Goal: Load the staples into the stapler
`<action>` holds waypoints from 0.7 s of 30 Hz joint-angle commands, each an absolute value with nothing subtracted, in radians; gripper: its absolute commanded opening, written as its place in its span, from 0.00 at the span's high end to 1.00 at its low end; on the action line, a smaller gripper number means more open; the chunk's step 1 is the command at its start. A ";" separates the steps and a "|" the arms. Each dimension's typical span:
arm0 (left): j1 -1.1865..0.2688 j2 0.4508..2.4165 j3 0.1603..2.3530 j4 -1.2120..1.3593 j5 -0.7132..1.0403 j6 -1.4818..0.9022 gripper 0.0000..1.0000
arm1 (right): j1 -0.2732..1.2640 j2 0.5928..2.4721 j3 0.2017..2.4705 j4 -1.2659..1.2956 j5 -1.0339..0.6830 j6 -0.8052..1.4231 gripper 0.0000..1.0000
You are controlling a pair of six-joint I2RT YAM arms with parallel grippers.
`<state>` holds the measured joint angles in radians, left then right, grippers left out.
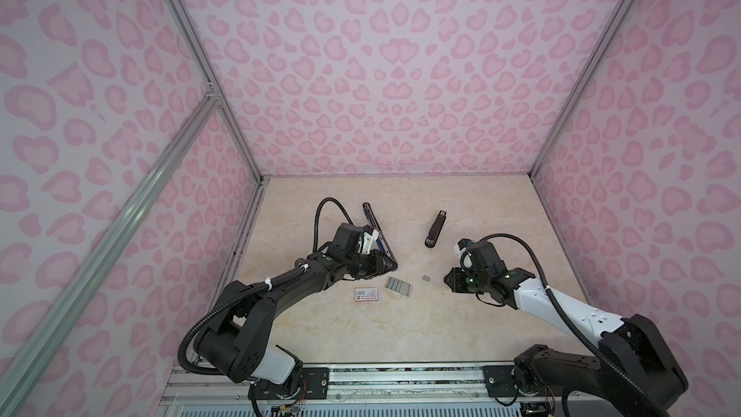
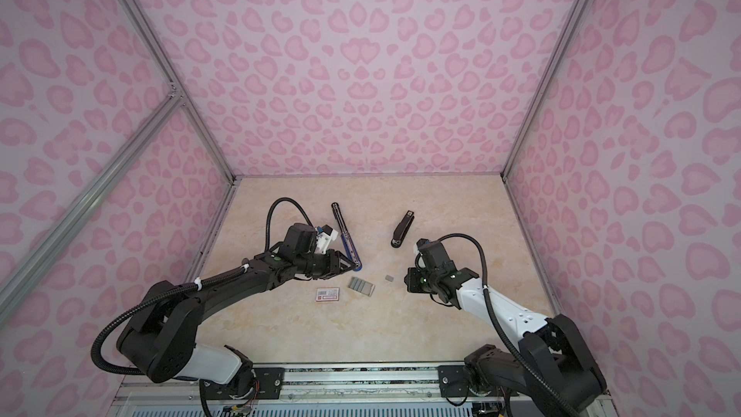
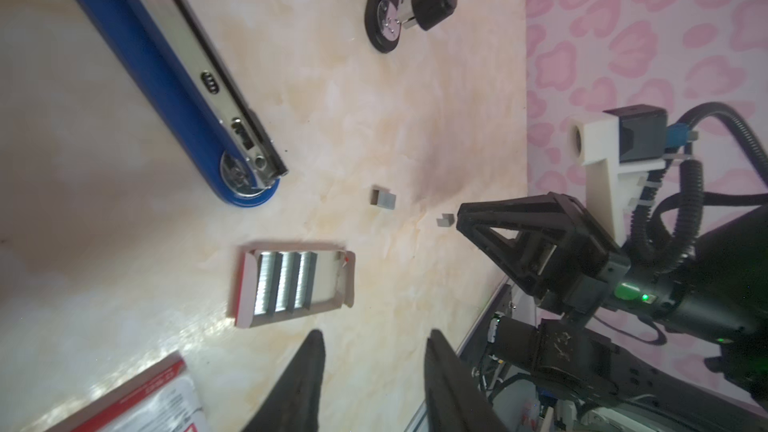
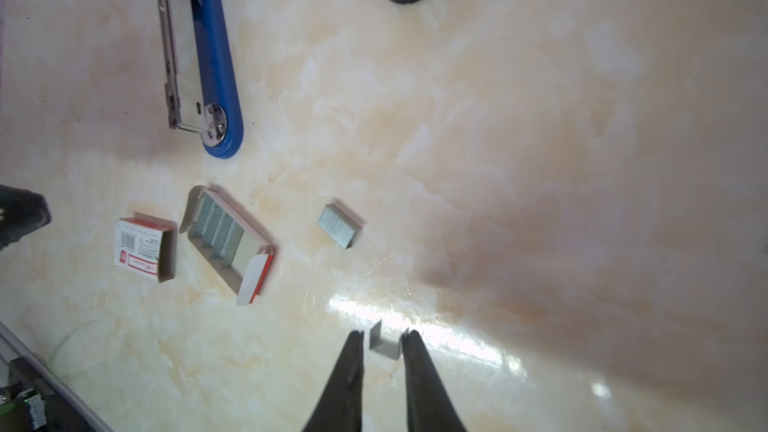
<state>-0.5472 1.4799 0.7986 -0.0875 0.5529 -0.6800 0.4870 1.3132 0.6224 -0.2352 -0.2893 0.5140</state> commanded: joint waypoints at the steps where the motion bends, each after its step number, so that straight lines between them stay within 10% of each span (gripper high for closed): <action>1: -0.559 1.467 0.813 -0.208 0.480 -0.613 0.57 | 0.495 1.398 0.663 -0.219 -0.266 0.495 0.79; 21: -0.751 1.645 1.040 -0.463 0.289 -0.501 0.72 | 0.506 1.197 0.603 -0.241 -0.267 0.536 0.71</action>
